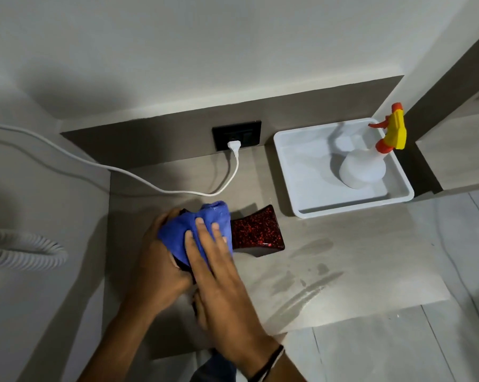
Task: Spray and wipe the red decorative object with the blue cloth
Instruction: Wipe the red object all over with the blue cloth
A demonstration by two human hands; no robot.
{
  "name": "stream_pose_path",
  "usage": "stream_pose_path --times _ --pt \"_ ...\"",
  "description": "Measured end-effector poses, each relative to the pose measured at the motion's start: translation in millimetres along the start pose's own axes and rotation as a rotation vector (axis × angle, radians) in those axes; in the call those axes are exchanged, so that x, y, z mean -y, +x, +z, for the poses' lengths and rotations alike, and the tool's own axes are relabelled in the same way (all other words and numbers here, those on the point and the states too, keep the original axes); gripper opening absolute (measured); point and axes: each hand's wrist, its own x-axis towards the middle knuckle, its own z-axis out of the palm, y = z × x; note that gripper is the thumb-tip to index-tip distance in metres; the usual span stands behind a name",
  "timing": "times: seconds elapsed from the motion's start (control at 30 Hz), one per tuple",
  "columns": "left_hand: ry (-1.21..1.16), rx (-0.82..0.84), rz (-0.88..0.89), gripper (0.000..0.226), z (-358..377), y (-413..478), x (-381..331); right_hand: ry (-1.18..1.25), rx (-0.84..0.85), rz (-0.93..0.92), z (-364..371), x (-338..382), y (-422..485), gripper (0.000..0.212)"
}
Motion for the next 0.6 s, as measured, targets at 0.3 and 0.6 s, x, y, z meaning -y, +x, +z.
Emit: stream_pose_path --times 0.3,0.6 --pt "-0.212 -0.076 -0.004 0.103 -41.3 31.3 3.4 0.115 -0.06 0.226 -17.8 -23.9 -8.0 0.092" --pt "-0.121 -0.021 -0.098 0.103 -56.7 23.1 1.5 -0.057 -0.033 0.262 -26.8 -68.0 -31.0 0.105"
